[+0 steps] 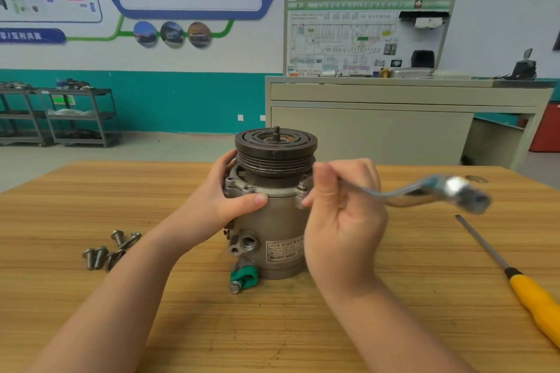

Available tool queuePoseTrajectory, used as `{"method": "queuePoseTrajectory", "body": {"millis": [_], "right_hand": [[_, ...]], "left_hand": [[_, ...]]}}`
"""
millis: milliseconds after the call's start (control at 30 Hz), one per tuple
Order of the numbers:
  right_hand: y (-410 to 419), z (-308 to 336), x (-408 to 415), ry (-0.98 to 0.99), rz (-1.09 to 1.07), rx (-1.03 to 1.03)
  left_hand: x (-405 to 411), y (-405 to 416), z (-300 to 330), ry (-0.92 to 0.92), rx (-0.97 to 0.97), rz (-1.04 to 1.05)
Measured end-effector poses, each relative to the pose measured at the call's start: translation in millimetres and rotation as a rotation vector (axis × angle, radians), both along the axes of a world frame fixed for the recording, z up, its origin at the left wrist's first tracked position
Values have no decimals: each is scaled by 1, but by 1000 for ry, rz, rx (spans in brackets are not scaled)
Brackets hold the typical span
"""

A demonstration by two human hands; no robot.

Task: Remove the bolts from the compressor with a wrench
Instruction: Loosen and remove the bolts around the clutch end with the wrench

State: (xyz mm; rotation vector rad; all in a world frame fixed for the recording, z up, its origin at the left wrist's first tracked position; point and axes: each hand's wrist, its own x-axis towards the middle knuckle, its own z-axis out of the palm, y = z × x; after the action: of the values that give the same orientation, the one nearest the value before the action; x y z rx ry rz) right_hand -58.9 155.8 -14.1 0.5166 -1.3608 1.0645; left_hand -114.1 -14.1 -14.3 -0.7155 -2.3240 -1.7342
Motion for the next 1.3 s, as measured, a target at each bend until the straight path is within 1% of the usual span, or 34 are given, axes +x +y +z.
{"method": "queuePoseTrajectory", "body": {"millis": [100, 200, 333, 467, 500, 533, 567, 600, 667, 733, 767, 833, 900, 967, 1000, 1067, 1100, 1200, 1300], "right_hand": [[5, 2, 0, -34, 26, -57], [-1, 3, 4, -14, -7, 58], [-11, 6, 6, 2, -120, 194], [-20, 3, 5, 38, -293, 360], [-21, 1, 5, 41, -306, 383], [-22, -1, 6, 30, -270, 359], [-22, -4, 7, 12, -179, 276], [-22, -6, 8, -11, -44, 136], [-16, -3, 10, -67, 231, -216], [-4, 6, 5, -197, 413, -520], [4, 11, 0, -295, 498, -621], [20, 22, -13, -492, 656, -748], [31, 28, -22, -637, 808, -819], [37, 31, -25, -664, 947, -845], [39, 33, -24, -627, 986, -849], [42, 36, -20, -485, 978, -807], [43, 37, -17, -412, 900, -729], [38, 33, -6, -237, 543, -367], [28, 27, 2, -149, 405, -116]], "left_hand": [[3, 1, 2, -3, -4, 10], [5, 1, 3, -4, -13, 21], [9, 3, 2, 41, -43, 135], [0, 1, 2, 58, -85, 43], [0, 0, 2, 51, -74, 40], [-2, -1, 1, 44, -59, 38], [-1, 0, 0, 41, -45, 27], [0, 1, 0, 26, -31, 18], [2, 2, 1, -5, -10, 12], [1, 2, 0, -11, -3, 19], [1, 2, 0, -9, 1, 22], [0, 1, -1, -12, 7, 27], [-1, 0, -1, -13, 6, 25], [0, -1, 0, -20, -8, 26], [0, -1, 0, -23, -16, 27], [1, 0, 1, -21, -29, 25], [1, 0, 1, -20, -32, 24], [-1, -1, -1, -25, -19, 19], [-1, -1, -1, -19, -4, 13]]}}
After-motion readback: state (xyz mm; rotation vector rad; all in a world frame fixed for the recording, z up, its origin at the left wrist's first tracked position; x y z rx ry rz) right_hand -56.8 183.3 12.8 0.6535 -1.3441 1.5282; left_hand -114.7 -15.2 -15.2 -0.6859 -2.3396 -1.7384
